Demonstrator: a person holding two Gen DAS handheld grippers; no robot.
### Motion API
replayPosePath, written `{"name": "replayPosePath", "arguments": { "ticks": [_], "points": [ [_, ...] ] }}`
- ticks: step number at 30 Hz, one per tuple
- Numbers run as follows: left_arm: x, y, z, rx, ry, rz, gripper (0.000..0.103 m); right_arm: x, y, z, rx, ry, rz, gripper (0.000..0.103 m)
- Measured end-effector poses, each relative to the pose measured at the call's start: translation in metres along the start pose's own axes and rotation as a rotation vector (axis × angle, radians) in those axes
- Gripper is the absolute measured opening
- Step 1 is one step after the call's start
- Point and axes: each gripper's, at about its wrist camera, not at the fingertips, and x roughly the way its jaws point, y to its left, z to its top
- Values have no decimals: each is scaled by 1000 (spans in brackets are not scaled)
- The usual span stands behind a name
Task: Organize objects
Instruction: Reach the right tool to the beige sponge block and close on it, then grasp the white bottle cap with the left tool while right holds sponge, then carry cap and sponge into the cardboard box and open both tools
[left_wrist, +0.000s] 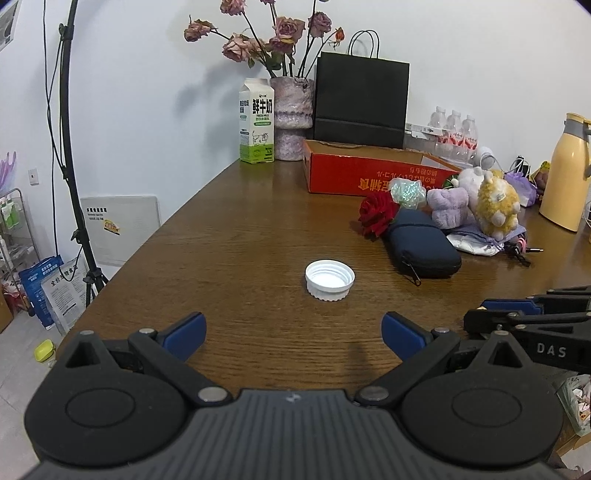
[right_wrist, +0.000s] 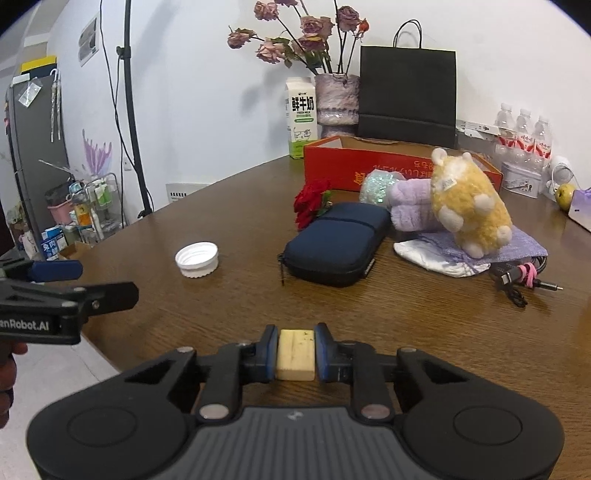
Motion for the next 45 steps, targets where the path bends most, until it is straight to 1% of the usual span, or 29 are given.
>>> {"name": "replayPosePath", "arguments": {
  "ticks": [5, 12, 17, 20, 23, 25, 26, 28, 30, 32, 33, 38, 45],
  "points": [
    [12, -6, 5, 6, 12, -1, 103, 0, -10, 0, 23, -12, -7, 20],
    [30, -12, 14, -16, 25, 0, 103, -6, -33, 6, 40, -63, -57, 20],
    [42, -20, 20, -21, 29, 11, 103, -9, -48, 6, 42, -87, -90, 20],
    [51, -24, 23, -26, 37, 20, 103, -9, -54, 5, 43, -91, -93, 20],
    [58, -29, 26, -20, 39, 19, 94, -10, -61, 4, 50, -95, -98, 20],
    [63, -32, 28, -7, 39, 18, 84, -11, -65, 3, 55, -97, -102, 20],
    [66, -34, 28, -2, 43, 19, 81, -11, -67, 3, 57, -98, -104, 20],
    [73, -36, 29, -3, 61, 17, 69, -11, -70, 3, 58, -100, -106, 20],
    [77, -39, 29, -1, 67, 28, 65, -12, -72, 2, 62, -100, -106, 20],
    [80, -41, 30, 3, 62, 45, 52, -12, -74, 2, 62, -102, -107, 20],
    [80, -41, 30, 0, 57, 52, 41, -13, -75, 2, 63, -104, -107, 20],
    [81, -40, 32, -13, 54, 56, 41, -11, -78, 2, 66, -103, -102, 20],
    [68, -44, 41, -3, 9, 55, 41, -13, -81, 4, 59, -116, -100, 20]
  ]
}}
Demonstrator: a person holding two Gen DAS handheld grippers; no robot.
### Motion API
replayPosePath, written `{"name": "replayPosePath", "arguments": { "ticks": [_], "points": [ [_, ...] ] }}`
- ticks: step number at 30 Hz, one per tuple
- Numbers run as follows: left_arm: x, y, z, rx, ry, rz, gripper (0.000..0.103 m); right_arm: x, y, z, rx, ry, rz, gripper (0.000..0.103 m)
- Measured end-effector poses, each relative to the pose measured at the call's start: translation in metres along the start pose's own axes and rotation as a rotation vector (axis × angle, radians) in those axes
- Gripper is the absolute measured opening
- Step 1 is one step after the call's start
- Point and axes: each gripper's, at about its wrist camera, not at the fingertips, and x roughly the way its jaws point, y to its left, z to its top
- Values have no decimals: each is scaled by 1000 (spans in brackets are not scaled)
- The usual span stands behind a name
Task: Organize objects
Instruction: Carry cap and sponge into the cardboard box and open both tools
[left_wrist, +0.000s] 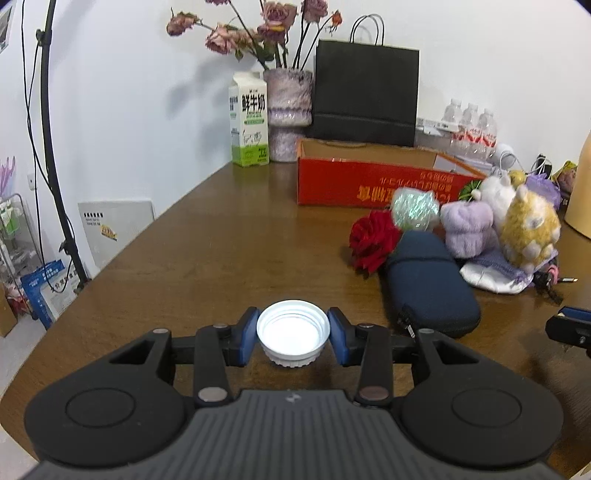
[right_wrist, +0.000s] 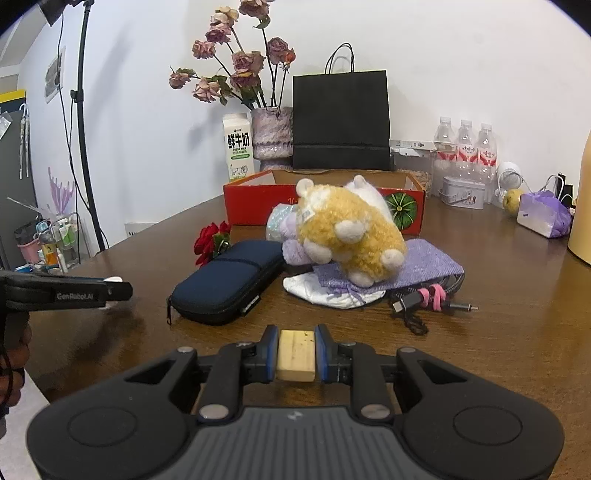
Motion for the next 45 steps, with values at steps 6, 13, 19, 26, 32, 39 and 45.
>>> {"name": "replayPosePath", "arguments": {
  "ticks": [6, 13, 19, 26, 32, 39, 45],
  "points": [
    [-10, -8, 15, 3, -37, -33, 41, -5, -2, 8, -10, -27, -1, 20],
    [-12, -19, 39, -7, -76, -67, 41, -11, -7, 29, -17, -92, -2, 20],
    [-11, -28, 64, -12, -129, -77, 41, -10, -12, 53, -25, -143, 2, 20],
    [-1, -38, 94, -23, -172, -88, 41, -1, -19, 81, -27, -189, 11, 20],
    [13, -47, 117, -36, -198, -98, 41, 16, -28, 108, -29, -218, 20, 20],
    [40, -59, 144, -39, -216, -103, 41, 43, -36, 139, -26, -243, 30, 20],
    [69, -65, 167, -56, -212, -100, 41, 71, -43, 164, -31, -250, 43, 20]
  ]
}}
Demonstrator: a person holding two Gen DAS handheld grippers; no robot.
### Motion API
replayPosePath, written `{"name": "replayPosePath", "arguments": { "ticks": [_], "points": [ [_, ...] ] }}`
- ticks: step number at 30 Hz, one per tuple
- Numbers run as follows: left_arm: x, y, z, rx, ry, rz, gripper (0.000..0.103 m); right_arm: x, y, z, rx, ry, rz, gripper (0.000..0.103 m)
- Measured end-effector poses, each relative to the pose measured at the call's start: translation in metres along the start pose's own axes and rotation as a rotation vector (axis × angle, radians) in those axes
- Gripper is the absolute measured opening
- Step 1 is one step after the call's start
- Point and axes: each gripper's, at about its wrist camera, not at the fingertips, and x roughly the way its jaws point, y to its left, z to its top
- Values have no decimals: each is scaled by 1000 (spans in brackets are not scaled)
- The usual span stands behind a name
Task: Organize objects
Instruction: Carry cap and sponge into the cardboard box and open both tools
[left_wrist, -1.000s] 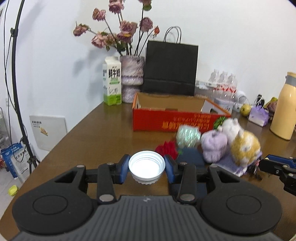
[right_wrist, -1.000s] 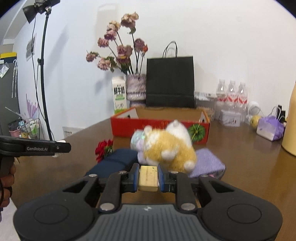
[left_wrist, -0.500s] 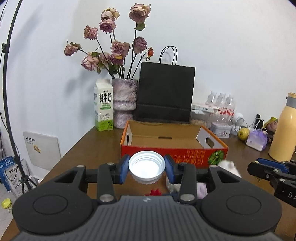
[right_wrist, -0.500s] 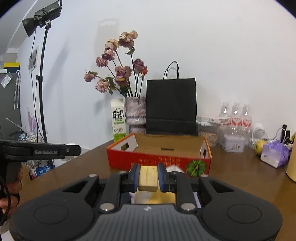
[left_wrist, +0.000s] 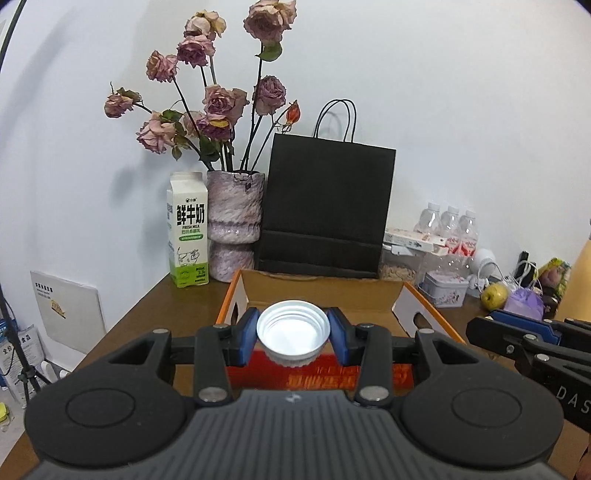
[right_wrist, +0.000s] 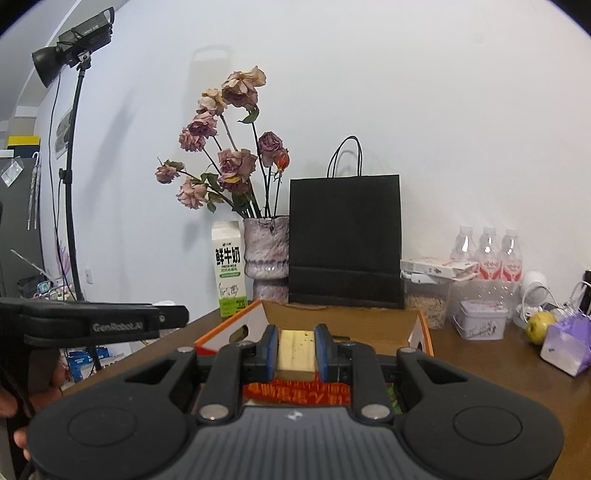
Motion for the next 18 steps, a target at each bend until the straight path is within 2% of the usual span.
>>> {"name": "replayPosePath", "arguments": {
  "ticks": [11, 18],
  "points": [
    [58, -4, 26, -28, 4, 3, 41, 65, -25, 30, 59, 13, 19, 20],
    [90, -5, 40, -44, -6, 4, 41, 102, -41, 41, 106, 24, -17, 20]
  ]
}}
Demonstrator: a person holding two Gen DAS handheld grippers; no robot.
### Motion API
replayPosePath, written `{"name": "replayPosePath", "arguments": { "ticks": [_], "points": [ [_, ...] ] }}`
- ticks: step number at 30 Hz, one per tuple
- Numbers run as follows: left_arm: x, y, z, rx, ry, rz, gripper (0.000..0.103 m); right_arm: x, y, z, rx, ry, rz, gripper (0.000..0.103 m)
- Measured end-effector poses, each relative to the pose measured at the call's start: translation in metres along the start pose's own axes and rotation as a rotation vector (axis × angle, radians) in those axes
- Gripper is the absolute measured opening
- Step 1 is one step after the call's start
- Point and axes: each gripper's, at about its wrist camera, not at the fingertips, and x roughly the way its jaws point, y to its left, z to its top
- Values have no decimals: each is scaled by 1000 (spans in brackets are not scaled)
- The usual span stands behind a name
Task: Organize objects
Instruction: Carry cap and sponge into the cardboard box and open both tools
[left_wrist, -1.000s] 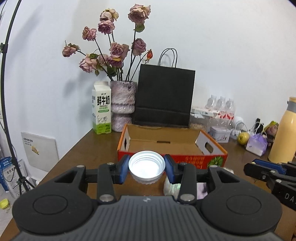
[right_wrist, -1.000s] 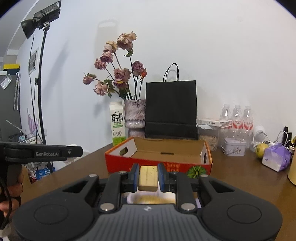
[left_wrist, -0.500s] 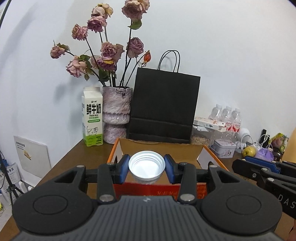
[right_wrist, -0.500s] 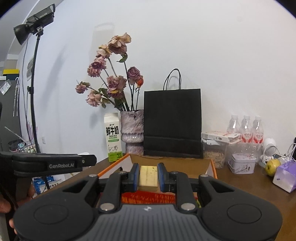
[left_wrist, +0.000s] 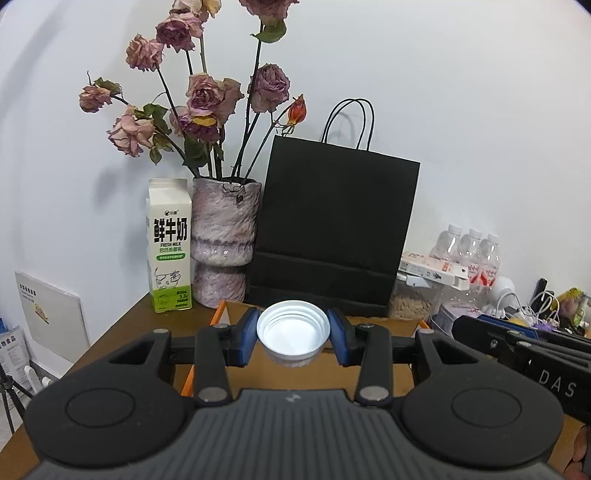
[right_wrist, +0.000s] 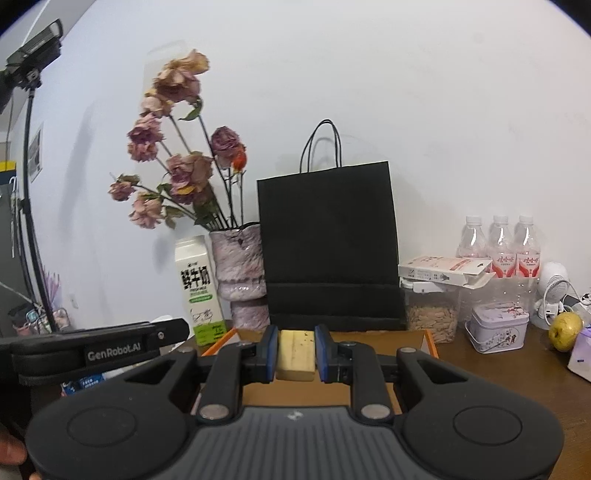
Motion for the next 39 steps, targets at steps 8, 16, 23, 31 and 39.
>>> {"name": "replayPosePath", "arguments": {
  "ticks": [8, 16, 23, 31, 39],
  "points": [
    [40, -1, 10, -21, 13, 19, 41, 37, -19, 13, 40, 6, 0, 20],
    [78, -2, 9, -2, 53, 41, 41, 82, -31, 9, 41, 76, -5, 20],
    [109, 0, 1, 17, 82, 84, 41, 114, -42, -6, 34, 153, -50, 20],
    [132, 1, -13, 39, 156, 105, 41, 136, -51, -22, 38, 235, -100, 20],
    [140, -1, -21, 63, 199, 108, 41, 143, -50, -29, 21, 277, -122, 20]
  ]
}}
